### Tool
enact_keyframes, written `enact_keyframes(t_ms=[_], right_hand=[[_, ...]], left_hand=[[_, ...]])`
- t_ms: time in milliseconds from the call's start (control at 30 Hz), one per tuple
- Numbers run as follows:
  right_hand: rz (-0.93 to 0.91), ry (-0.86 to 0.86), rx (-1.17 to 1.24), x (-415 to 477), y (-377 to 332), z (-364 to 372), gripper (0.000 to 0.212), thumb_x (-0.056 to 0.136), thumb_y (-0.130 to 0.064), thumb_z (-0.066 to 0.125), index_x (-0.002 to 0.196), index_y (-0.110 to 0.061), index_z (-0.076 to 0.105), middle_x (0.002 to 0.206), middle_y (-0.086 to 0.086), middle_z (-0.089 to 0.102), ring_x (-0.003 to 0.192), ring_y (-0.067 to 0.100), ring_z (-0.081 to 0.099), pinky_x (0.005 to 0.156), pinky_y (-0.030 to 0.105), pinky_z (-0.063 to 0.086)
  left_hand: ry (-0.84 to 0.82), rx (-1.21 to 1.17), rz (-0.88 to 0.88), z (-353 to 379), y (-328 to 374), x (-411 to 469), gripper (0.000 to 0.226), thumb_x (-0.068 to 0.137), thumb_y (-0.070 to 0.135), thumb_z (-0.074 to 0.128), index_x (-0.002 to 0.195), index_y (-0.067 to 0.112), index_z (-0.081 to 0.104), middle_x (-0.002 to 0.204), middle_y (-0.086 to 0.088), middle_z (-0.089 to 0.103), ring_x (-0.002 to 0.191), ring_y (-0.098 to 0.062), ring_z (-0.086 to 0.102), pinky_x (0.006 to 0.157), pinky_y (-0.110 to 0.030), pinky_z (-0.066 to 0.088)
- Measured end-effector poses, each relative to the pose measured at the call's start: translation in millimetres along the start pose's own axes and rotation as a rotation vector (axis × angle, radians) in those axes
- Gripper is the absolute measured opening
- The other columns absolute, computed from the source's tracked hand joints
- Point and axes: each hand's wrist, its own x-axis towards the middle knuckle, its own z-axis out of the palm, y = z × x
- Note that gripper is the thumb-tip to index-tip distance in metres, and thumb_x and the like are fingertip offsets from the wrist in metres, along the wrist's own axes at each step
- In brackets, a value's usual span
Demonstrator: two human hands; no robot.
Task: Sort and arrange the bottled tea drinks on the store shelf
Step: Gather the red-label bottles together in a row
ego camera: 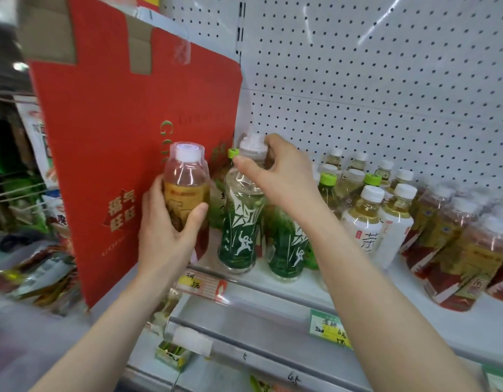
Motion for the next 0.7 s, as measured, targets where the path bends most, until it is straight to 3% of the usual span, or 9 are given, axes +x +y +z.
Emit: enact_keyframes(t_ms=[133,267,400,533,600,700], right_hand=[[-0.015,-0.046,-0.171,23.3,-7.3,46.7,0.046,0.086,-0.059,0.062,0.108,-0.019,0.056,0.1,0.002,0.068,0.094,0.026,0.064,0.078,0.039,0.052],[-0.001,-0.063,-0.296,35.2,-8.8,73.5,0.054,0.087,-0.061,0.061,0.116,-0.015,0.056,0.105,0.007,0.069,0.099,0.031,0.066,0.082,0.043,0.055],[0.006,-0.107,-0.361,41.4,-5.7,66.8,0.064,0.083,-0.071,0.058,0.111,-0.014,0.058,0.104,0.008,0.069,0.099,0.03,0.066,0.083,0.043,0.054],[-0.026,-0.201,-0.445,36.5,1.9,48.6,0.074,0.086,-0.08,0.037,0.109,-0.013,0.058,0.1,0.009,0.068,0.095,0.03,0.064,0.083,0.044,0.054],[0.001,-0.246,-0.435,31.3,6.9,43.4,0.071,0.095,-0.071,0.028,0.113,-0.009,0.059,0.105,0.014,0.067,0.098,0.033,0.063,0.086,0.046,0.053],[0.014,-0.322,-0.521,26.6,10.8,41.4,0.032,0.104,-0.031,0.043,0.113,-0.006,0.061,0.108,0.014,0.066,0.098,0.031,0.063,0.087,0.045,0.054]], left_hand=[[-0.043,-0.005,-0.037,-16.0,6.6,-9.8,0.079,0.081,0.063,0.053,0.147,0.028,0.031,0.136,0.013,0.044,0.122,0.0,0.042,0.095,-0.015,0.032],[-0.079,-0.045,-0.102,-18.4,3.9,-17.7,0.07,0.082,0.056,0.057,0.143,0.031,0.035,0.132,0.009,0.05,0.121,-0.008,0.049,0.099,-0.03,0.042],[-0.112,-0.071,-0.158,-15.4,-0.2,-21.5,0.068,0.081,0.056,0.059,0.141,0.035,0.035,0.133,0.008,0.052,0.123,-0.011,0.05,0.104,-0.042,0.044],[-0.146,-0.13,-0.182,-7.8,-1.4,-21.7,0.071,0.076,0.064,0.058,0.138,0.037,0.037,0.13,0.01,0.054,0.121,-0.009,0.052,0.103,-0.043,0.046],[-0.157,-0.15,-0.186,-3.5,-1.3,-22.3,0.07,0.075,0.065,0.058,0.137,0.039,0.037,0.129,0.011,0.055,0.119,-0.007,0.053,0.102,-0.043,0.046],[-0.171,-0.176,-0.192,1.2,-1.6,-23.3,0.068,0.074,0.065,0.058,0.134,0.043,0.037,0.128,0.014,0.054,0.119,-0.005,0.053,0.103,-0.043,0.047]])
